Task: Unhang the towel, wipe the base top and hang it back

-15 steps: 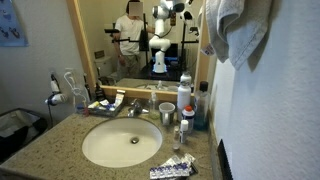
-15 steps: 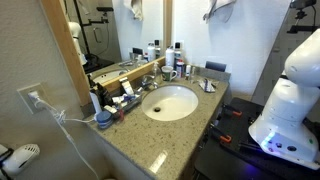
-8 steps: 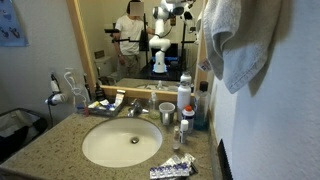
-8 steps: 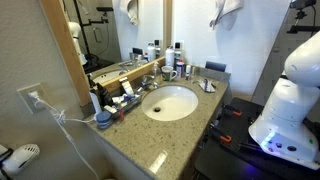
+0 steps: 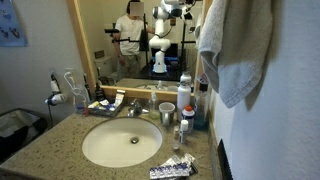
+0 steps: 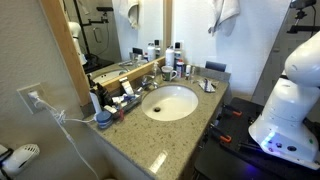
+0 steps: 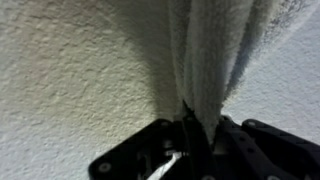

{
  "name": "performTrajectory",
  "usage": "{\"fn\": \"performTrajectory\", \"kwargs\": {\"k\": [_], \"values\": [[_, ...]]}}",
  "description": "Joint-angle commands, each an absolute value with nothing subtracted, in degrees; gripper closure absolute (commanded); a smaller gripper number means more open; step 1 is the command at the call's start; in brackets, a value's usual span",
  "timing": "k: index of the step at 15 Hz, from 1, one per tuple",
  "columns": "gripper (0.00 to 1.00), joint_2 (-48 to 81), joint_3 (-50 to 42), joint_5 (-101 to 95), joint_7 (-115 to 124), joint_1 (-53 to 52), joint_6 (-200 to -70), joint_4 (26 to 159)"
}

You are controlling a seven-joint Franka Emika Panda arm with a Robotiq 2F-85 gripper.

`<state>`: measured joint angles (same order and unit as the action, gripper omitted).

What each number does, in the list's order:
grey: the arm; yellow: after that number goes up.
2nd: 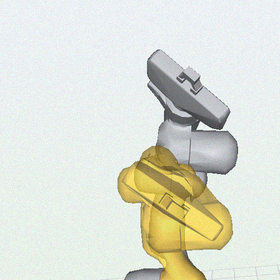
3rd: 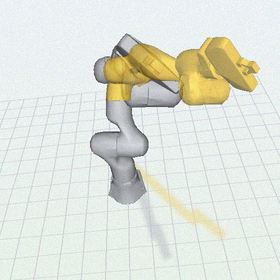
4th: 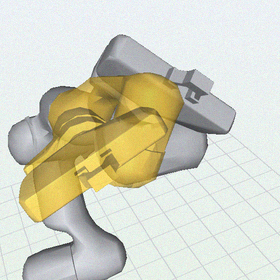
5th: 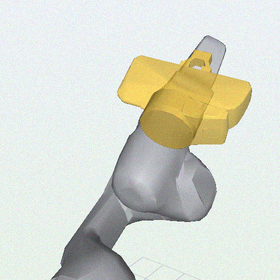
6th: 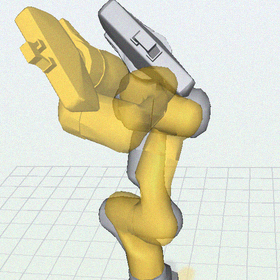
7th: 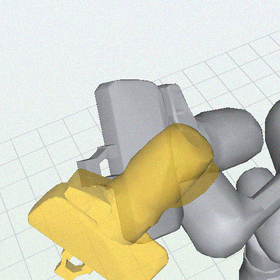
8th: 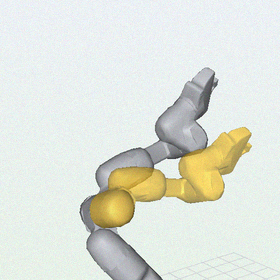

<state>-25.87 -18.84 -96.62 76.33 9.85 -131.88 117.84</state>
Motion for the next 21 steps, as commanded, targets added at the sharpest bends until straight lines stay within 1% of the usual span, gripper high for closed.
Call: {"fn": "performTrajectory", "kwargs": {"k": [1,21], "values": [[0.96,-25.4,-17.9,-93.1,74.3,9.7,-131.5,117.5],[0.96,-23.5,-18.6,-82.6,75.1,10.9,-134.4,117.4]]}}
